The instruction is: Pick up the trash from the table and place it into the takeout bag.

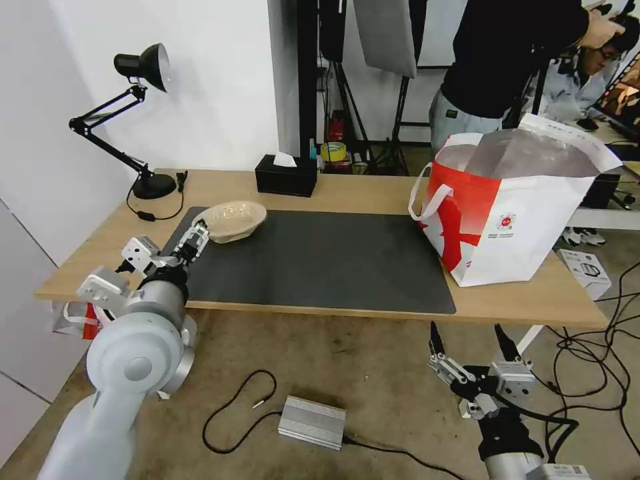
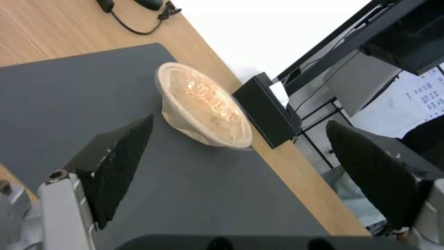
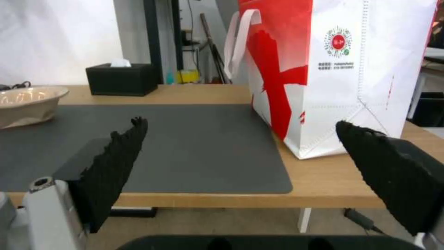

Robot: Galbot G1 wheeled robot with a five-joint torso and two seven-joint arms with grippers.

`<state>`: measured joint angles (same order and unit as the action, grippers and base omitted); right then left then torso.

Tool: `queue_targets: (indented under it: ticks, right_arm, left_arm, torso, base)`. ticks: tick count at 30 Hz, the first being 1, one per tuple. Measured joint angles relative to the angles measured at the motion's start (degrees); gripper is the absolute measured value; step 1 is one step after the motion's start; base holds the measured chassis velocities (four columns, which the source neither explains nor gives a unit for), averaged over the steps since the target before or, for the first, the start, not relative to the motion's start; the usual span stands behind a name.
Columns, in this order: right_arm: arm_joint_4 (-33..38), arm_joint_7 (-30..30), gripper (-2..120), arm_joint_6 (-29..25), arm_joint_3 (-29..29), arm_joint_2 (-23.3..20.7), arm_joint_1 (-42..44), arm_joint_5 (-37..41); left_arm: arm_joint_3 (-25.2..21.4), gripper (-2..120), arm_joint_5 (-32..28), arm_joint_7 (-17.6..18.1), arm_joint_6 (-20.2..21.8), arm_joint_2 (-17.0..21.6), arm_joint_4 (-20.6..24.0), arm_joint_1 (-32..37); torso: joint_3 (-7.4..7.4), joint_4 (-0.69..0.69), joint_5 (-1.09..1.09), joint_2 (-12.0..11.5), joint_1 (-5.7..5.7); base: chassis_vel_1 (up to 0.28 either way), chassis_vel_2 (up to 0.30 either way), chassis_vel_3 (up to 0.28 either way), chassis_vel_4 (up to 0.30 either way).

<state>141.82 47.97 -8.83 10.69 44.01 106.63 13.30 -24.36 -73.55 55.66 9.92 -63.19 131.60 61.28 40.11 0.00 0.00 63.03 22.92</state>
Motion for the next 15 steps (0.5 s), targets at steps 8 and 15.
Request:
queue_targets:
  ticks: [8, 15]
  right_arm:
    - [0.0, 0.0, 100, 0.0, 0.0, 0.0, 0.0, 0.0]
    - [0.0, 0.0, 100, 0.0, 0.0, 0.0, 0.0, 0.0]
  left_arm:
    - [0.9, 100, -0.4, 1.5, -0.1, 0.3, -1.8, -1.9]
    - [2.3, 100, -0.5, 3.1, -0.1, 0.4, -3.9, -4.2]
  torso:
    - [0.00, 0.00, 0.00, 0.0, 0.00]
    - [0.00, 0.00, 0.00, 0.0, 0.00]
  base:
    - [0.000, 0.000, 0.000, 0.000]
    - [0.000, 0.000, 0.000, 0.000]
